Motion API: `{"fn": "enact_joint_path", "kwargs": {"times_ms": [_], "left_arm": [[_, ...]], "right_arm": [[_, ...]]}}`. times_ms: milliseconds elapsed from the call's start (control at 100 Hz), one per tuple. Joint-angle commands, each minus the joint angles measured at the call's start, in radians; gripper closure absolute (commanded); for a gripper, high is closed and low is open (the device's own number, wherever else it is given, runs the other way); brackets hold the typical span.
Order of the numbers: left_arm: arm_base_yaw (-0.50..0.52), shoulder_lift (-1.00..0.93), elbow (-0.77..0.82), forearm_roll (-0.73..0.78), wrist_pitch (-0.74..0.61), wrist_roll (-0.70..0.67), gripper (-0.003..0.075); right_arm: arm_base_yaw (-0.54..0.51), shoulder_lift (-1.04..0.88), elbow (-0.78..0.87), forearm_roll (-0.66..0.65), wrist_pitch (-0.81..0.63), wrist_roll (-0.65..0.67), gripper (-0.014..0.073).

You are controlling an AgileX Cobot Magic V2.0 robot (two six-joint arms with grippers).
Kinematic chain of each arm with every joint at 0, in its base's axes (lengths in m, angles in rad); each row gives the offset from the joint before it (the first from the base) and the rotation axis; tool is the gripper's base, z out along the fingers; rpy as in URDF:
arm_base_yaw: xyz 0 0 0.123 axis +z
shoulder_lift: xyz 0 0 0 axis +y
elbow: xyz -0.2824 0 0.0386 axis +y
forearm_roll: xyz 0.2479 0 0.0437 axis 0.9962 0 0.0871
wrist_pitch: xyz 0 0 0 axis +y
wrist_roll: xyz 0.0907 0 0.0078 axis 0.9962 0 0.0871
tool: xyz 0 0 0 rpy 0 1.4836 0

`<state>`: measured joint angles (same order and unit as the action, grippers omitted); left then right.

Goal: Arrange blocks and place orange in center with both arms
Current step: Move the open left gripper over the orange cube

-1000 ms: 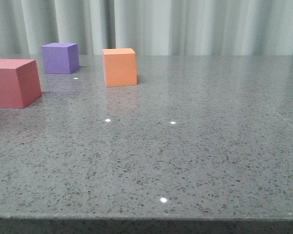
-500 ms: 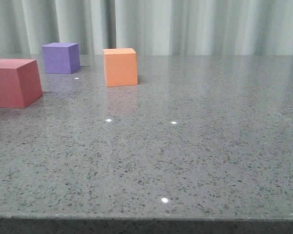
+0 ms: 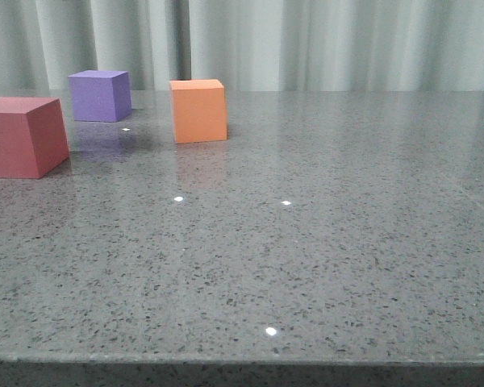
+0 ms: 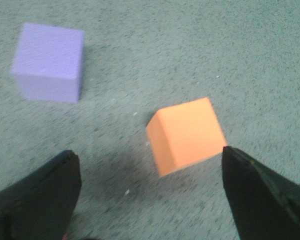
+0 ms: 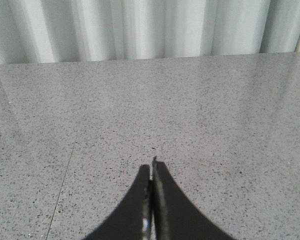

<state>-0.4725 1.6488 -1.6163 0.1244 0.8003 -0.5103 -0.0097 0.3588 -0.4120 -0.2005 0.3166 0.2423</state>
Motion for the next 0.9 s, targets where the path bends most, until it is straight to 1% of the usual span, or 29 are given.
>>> {"fn": "enact_joint_path", "kwargs": {"times_ms": [0, 150, 330, 450, 560, 690, 890], "left_arm": [[-0.067, 0.031, -0.107, 0.100, -0.045, -0.112, 0.0174], [-0.134, 0.146, -0.248, 0.148, 0.009, -0.155, 0.0174], [-0.194, 0.246, -0.354, 0.327, 0.075, -0.299, 0.0174], [-0.207, 0.265, -0.360, 0.370, 0.080, -0.364, 0.0174], [-0.207, 0.270, -0.360, 0.385, 0.080, -0.381, 0.0174], [-0.207, 0.282, -0.360, 0.436, 0.112, -0.452, 0.0174], [-0.207, 0.321, -0.360, 0.440, 0.136, -0.452, 0.0174]], "right_arm": [[-0.006, 0.006, -0.025, -0.021, -0.072, -0.002, 0.0662], [-0.006, 0.006, -0.025, -0.021, -0.072, -0.002, 0.0662], [-0.006, 0.006, -0.025, -0.021, -0.072, -0.002, 0.0662], [-0.006, 0.006, -0.025, -0.021, -0.072, -0.002, 0.0662], [-0.006, 0.006, -0.025, -0.021, -0.072, -0.002, 0.0662], [-0.006, 0.006, -0.025, -0.021, -0.072, -0.002, 0.0662], [-0.006, 0.006, -0.025, -0.021, -0.072, -0.002, 0.0662]]}}
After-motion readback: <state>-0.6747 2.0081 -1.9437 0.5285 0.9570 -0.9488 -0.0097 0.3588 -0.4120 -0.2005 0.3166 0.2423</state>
